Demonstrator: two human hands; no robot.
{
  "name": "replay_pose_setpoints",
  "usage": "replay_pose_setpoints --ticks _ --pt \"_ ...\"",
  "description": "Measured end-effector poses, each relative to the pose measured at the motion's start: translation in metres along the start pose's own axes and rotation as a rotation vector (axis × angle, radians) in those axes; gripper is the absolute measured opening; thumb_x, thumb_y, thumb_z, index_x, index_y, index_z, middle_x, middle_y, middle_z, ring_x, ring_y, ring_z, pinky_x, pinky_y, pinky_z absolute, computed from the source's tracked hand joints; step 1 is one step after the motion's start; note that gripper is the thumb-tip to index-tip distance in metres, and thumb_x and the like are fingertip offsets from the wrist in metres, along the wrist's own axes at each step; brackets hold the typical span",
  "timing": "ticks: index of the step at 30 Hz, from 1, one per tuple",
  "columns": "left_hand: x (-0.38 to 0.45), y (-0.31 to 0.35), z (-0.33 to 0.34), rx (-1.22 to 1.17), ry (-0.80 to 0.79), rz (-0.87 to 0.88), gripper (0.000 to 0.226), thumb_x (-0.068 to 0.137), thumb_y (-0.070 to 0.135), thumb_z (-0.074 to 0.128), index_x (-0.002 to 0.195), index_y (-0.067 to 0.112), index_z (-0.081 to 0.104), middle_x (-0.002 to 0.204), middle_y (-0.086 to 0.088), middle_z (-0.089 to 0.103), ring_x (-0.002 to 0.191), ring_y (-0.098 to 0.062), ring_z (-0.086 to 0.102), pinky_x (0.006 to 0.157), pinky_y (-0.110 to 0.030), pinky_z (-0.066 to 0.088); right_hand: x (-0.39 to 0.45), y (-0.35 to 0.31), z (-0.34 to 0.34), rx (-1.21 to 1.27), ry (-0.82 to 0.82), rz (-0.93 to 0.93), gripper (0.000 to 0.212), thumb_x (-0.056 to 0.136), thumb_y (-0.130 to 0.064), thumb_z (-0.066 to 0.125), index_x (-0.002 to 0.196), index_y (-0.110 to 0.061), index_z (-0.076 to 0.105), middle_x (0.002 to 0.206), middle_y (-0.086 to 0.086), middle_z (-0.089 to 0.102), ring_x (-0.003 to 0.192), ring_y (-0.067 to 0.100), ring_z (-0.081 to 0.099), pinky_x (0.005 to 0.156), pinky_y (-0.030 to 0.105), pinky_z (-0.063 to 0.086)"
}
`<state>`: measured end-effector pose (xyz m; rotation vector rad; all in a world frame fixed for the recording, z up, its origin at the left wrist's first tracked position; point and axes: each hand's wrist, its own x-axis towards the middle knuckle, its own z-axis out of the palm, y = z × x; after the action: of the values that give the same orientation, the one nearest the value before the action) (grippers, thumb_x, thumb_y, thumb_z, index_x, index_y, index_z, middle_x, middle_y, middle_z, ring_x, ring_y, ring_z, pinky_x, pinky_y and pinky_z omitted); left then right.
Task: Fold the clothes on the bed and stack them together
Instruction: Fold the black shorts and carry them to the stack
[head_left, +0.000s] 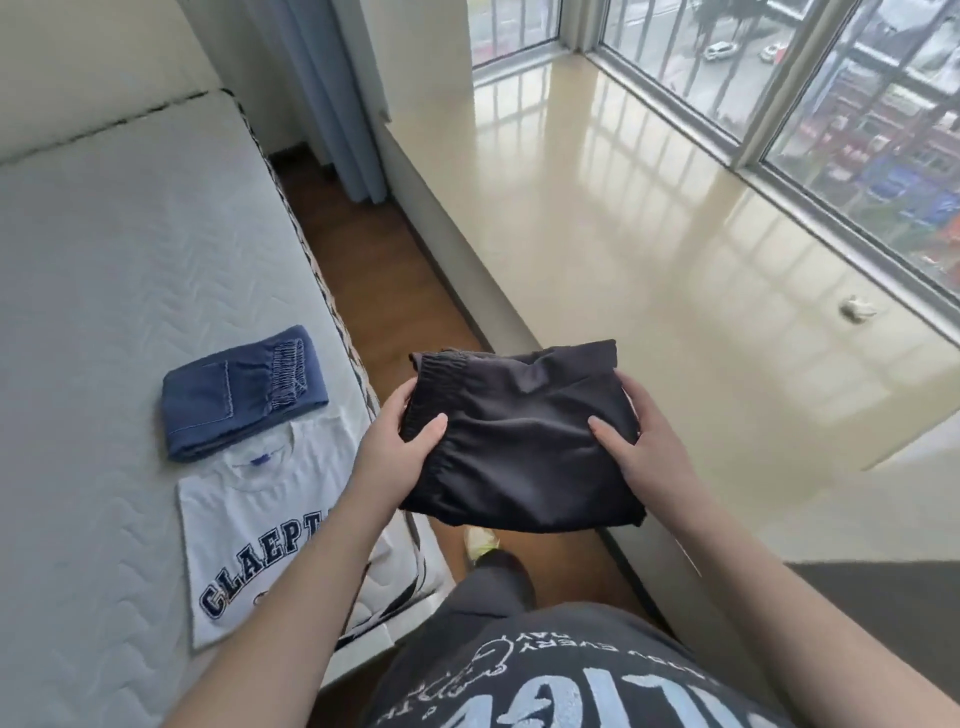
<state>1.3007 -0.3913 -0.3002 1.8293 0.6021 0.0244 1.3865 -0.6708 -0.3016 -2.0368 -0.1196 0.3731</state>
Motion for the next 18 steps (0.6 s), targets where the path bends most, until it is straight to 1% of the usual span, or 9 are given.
replay_pose_setpoints --ticks 2,4,6,7,9,11,13,15,18 --pt "0.016 -0.004 -0.013 -0.018 0.061 -0.029 0.048 0.089 0.038 0.067 0.129 0.055 0.046 0.113 0.034 0.063 0.106 0.013 0.058 0.092 -0.020 0.044 0.029 -0.013 0.013 -0.002 -0.066 -0.017 0.057 0.093 -0.038 0.061 0.140 -0.052 0.033 0.139 -0.024 0.048 0.124 0.006 0.051 0.103 0.031 0.044" --pt "0.031 -0.009 -0.027 -0.046 0.118 -0.047 0.048 0.090 0.037 0.067 0.130 0.054 0.046 0.114 0.034 0.063 0.106 0.013 0.058 0.094 -0.021 0.045 0.059 -0.026 0.028 -0.026 -0.120 -0.046 0.057 0.093 -0.039 0.061 0.140 -0.053 0.032 0.138 -0.023 0.049 0.123 0.008 0.052 0.101 0.030 0.045" --pt "0.050 -0.014 -0.043 -0.078 0.164 -0.071 0.051 0.091 0.035 0.068 0.136 0.046 0.046 0.122 0.025 0.063 0.114 0.005 0.058 0.102 -0.028 0.045 0.088 -0.041 0.046 -0.055 -0.161 -0.075 0.057 0.093 -0.040 0.061 0.141 -0.051 0.031 0.140 -0.020 0.048 0.125 0.010 0.051 0.101 0.031 0.045" --pt "0.059 -0.015 -0.052 -0.087 0.184 -0.084 0.053 0.091 0.034 0.068 0.139 0.041 0.046 0.126 0.021 0.062 0.118 0.001 0.057 0.106 -0.032 0.044 0.102 -0.048 0.056 -0.072 -0.182 -0.091 0.058 0.093 -0.041 0.061 0.142 -0.050 0.030 0.142 -0.019 0.047 0.127 0.011 0.050 0.103 0.034 0.045" --pt "0.074 -0.017 -0.068 -0.108 0.219 -0.104 0.052 0.092 0.032 0.067 0.140 0.038 0.047 0.127 0.018 0.063 0.119 0.000 0.057 0.109 -0.035 0.043 0.126 -0.064 0.076 -0.105 -0.219 -0.116 0.059 0.093 -0.042 0.061 0.143 -0.049 0.030 0.145 -0.018 0.045 0.130 0.013 0.048 0.106 0.039 0.045" --pt "0.088 -0.018 -0.086 -0.118 0.256 -0.116 0.050 0.092 0.031 0.067 0.137 0.041 0.048 0.122 0.022 0.064 0.114 0.005 0.058 0.108 -0.034 0.043 0.146 -0.079 0.096 -0.116 -0.245 -0.135 0.060 0.093 -0.042 0.062 0.143 -0.048 0.030 0.142 -0.022 0.044 0.129 0.011 0.048 0.105 0.036 0.045" --pt "0.103 -0.019 -0.105 -0.119 0.287 -0.121 0.049 0.092 0.031 0.067 0.136 0.042 0.048 0.119 0.023 0.065 0.112 0.005 0.059 0.108 -0.035 0.044 0.165 -0.093 0.114 -0.116 -0.265 -0.159 0.060 0.092 -0.042 0.063 0.142 -0.048 0.031 0.139 -0.025 0.045 0.127 0.008 0.048 0.103 0.032 0.043" --pt "0.115 -0.022 -0.120 -0.135 0.312 -0.128 0.046 0.093 0.030 0.066 0.135 0.039 0.050 0.119 0.021 0.066 0.112 0.003 0.059 0.108 -0.037 0.044 0.183 -0.105 0.129 -0.111 -0.295 -0.174 0.061 0.091 -0.042 0.064 0.143 -0.047 0.032 0.141 -0.022 0.047 0.126 0.006 0.048 0.102 0.029 0.042" --pt "0.128 -0.026 -0.138 -0.137 0.359 -0.137 0.046 0.092 0.030 0.067 0.135 0.037 0.050 0.121 0.021 0.065 0.114 0.002 0.059 0.108 -0.035 0.043 0.204 -0.120 0.149 -0.113 -0.335 -0.179 0.062 0.090 -0.041 0.066 0.142 -0.047 0.033 0.140 -0.019 0.049 0.122 0.005 0.050 0.101 0.028 0.044"
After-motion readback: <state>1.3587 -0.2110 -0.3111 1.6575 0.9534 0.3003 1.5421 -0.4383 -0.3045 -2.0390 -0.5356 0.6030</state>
